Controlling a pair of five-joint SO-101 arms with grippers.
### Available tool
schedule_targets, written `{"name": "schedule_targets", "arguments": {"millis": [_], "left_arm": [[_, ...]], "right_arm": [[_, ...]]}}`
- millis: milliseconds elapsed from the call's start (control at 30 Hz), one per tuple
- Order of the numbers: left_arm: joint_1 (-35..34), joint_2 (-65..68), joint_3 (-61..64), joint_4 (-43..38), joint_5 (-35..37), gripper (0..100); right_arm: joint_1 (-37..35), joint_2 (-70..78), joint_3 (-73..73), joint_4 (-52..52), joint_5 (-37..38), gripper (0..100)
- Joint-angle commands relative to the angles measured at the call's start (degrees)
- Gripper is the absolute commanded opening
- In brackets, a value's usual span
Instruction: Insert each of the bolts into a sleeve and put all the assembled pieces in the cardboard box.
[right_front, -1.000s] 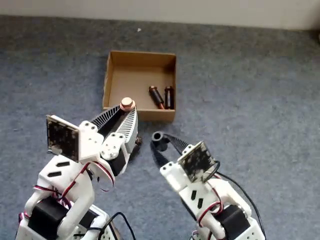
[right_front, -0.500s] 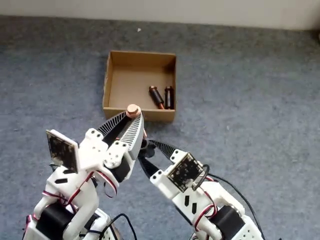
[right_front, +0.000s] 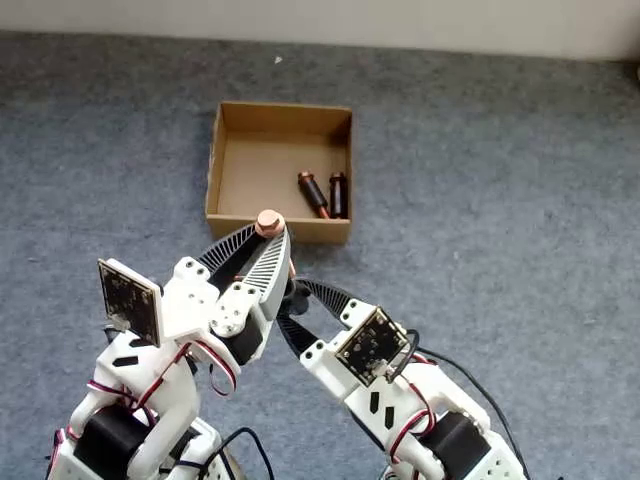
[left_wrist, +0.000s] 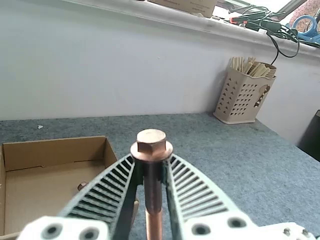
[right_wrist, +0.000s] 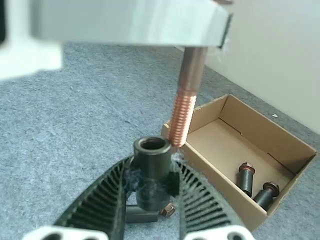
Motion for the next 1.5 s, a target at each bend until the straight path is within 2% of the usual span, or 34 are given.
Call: {"name": "schedule_targets", "arguments": {"millis": [0, 267, 367, 533, 867, 1000, 1167, 1467], "left_arm": [[0.92, -0.66, -2.42, -1.32, 0.18, 0], [0.92, -6.81, -2.77, 1.14, 0.0, 0], [1.27, -8.66, -0.84, 1.05, -2.46, 0], [3.82, -8.66, 1.98, 1.05, -2.64, 0], [4.0, -8.75, 2.33, 3.52, -2.73, 0], [4.0, -8.75, 2.42, 4.04, -2.73, 0], [4.0, -8.75, 2.51, 4.66, -4.57, 0], [4.0, -8.75, 6.81, 4.48, -5.1, 2]], "right_arm": [[1.19, -0.84, -0.22, -1.71, 0.53, 0.6], [1.19, -0.48, -0.04, -1.71, 0.35, 0.6], [1.19, -0.48, -0.04, -1.71, 0.35, 0.6], [1.19, -0.57, -0.66, -1.8, 0.44, 0.6], [1.36, -0.75, -0.66, -1.8, 0.53, 0.6], [4.35, -0.92, -0.84, -1.8, 0.26, 0.6], [4.53, -0.92, -1.98, -1.8, 0.18, 0.6], [4.79, -0.92, -3.3, -1.8, 0.18, 0.6]]}}
